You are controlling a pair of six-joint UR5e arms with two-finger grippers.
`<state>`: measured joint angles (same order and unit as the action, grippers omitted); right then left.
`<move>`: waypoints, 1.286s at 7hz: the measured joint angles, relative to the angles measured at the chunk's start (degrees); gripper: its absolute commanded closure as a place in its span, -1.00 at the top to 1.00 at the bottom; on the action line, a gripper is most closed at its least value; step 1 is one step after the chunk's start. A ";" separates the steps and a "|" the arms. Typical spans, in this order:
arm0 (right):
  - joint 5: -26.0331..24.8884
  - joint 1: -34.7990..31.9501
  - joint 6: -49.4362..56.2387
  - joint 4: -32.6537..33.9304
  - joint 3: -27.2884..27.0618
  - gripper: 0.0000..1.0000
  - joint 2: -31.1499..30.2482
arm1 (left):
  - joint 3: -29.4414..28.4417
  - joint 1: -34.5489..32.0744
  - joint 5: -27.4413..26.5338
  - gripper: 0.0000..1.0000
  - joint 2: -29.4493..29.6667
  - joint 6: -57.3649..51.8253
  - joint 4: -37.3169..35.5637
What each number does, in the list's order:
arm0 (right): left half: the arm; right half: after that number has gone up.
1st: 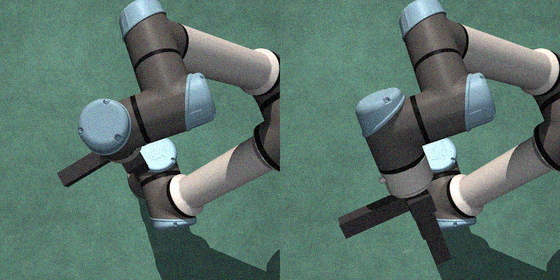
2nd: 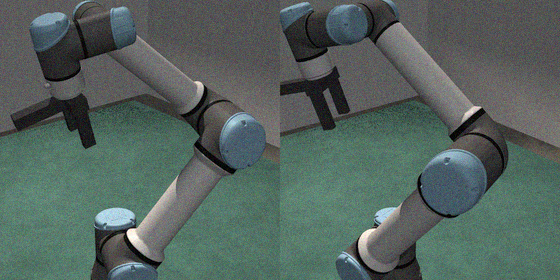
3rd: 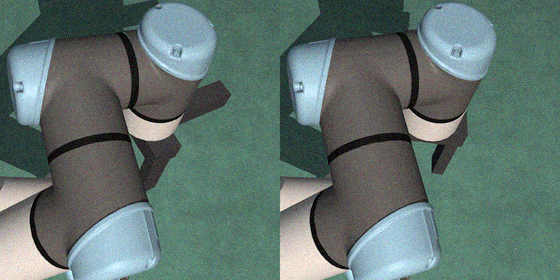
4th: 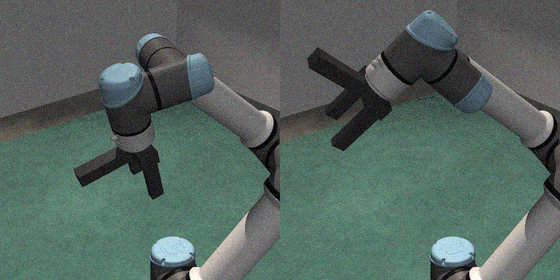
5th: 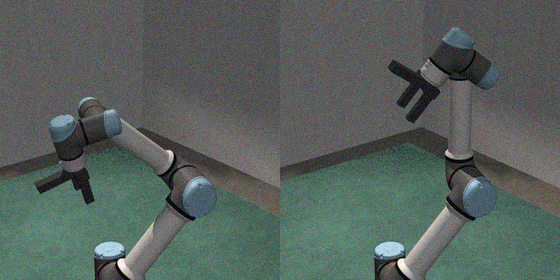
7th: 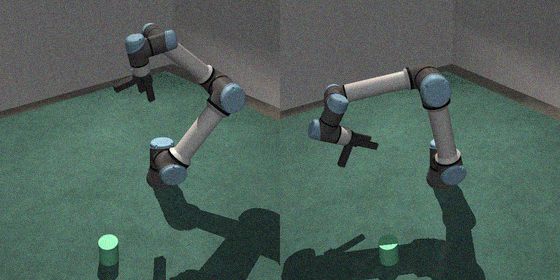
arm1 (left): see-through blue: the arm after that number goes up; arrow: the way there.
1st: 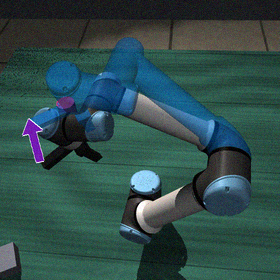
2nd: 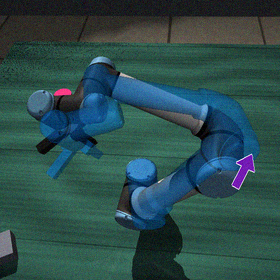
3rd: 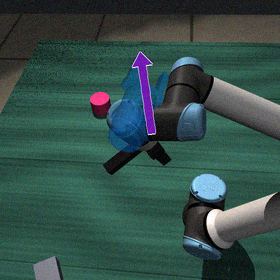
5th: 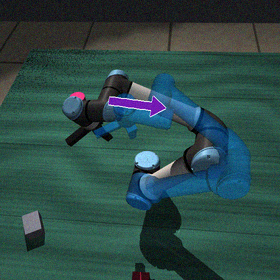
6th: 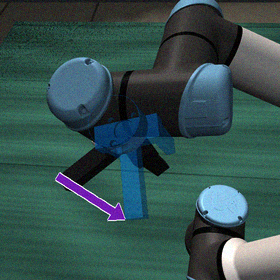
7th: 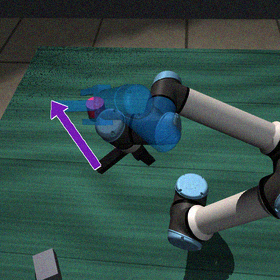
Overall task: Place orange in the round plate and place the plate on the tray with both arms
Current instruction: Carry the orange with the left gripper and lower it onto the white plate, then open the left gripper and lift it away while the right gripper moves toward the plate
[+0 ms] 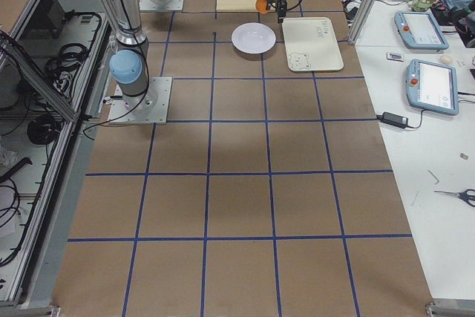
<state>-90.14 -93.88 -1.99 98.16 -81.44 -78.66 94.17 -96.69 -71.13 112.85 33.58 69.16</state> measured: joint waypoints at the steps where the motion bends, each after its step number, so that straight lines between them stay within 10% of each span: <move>1: -0.01 -0.02 -0.05 0.01 -0.05 0.63 0.00 | 0.25 -1.87 2.99 -0.94 0.88 3.07 -1.43; 3: 0.04 0.00 -0.08 -0.03 -0.19 0.64 0.00 | 2.16 -5.20 5.39 -0.74 3.27 7.39 -8.65; 4: 0.07 0.01 -0.06 0.01 -0.25 0.66 0.00 | 3.74 -6.07 5.58 0.17 4.31 8.77 -11.72; 5: 0.10 0.01 -0.04 0.06 -0.27 0.66 0.00 | 5.07 -6.46 5.59 0.62 4.88 9.81 -13.48; 9: 0.16 0.09 0.10 0.12 -0.29 0.74 0.00 | 5.66 -6.71 5.27 1.00 4.50 12.64 -14.77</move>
<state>-89.98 -93.78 -1.89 98.28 -81.74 -78.66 99.82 -103.40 -65.86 117.36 46.22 54.40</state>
